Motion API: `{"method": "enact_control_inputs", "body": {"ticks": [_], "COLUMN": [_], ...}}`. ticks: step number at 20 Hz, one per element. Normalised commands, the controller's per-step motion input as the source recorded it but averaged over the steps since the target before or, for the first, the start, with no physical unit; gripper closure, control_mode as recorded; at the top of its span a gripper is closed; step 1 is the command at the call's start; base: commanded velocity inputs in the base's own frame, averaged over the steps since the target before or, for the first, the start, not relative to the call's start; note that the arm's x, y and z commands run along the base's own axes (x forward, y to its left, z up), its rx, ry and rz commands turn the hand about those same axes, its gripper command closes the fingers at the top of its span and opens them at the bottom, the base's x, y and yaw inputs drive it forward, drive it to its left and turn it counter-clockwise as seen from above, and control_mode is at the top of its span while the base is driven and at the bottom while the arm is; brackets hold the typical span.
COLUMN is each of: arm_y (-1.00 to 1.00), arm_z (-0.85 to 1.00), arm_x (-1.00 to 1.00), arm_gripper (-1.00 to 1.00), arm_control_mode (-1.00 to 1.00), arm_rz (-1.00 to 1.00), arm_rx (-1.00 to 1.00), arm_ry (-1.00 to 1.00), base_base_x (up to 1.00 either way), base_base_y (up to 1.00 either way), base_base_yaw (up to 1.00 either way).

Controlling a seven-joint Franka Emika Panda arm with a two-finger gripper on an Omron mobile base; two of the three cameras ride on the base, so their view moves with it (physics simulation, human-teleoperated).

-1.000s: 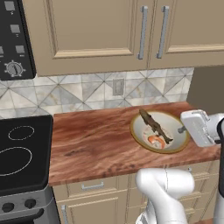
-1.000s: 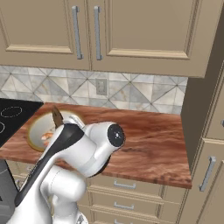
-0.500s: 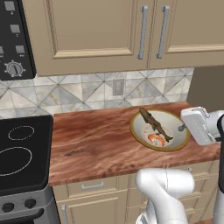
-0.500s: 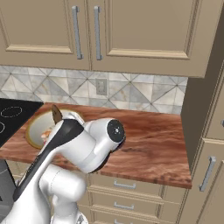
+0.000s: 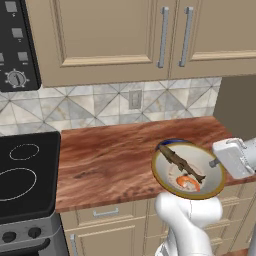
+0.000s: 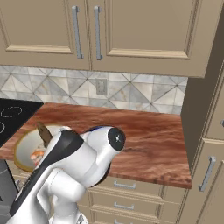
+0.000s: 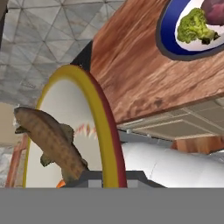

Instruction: Place the bowl containing the fish and shrimp in the microwave. Close the microwave door and press the start button to microwave the meal.

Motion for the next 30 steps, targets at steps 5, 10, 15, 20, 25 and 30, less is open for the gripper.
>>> {"method": "enact_control_inputs", "body": {"ticks": [5,10,15,20,25,30], "arm_y": [0.01,-0.23,-0.05,0.0,0.0,0.0], "arm_z": [0.13,0.22,0.0,0.0,0.0,0.0], "arm_x": [0.13,0.32,0.15,0.03,0.0,0.0], "arm_gripper": [1.0,1.0,1.0,1.0,1.0,1.0], "arm_control_mode": [-1.0,-1.0,-1.0,-1.0,1.0,1.0], "arm_rz": [0.08,0.0,0.0,0.0,0.0,0.0], "arm_rx": [0.02,0.08,0.0,0.0,0.0,0.0], "arm_ry": [0.01,0.0,0.0,0.0,0.0,0.0], "base_base_x": [0.0,0.0,0.0,0.0,-0.13,-0.57], "base_base_y": [0.0,0.0,0.0,0.0,0.0,0.01], "base_base_yaw": [0.0,0.0,0.0,0.0,0.07,0.27]}}
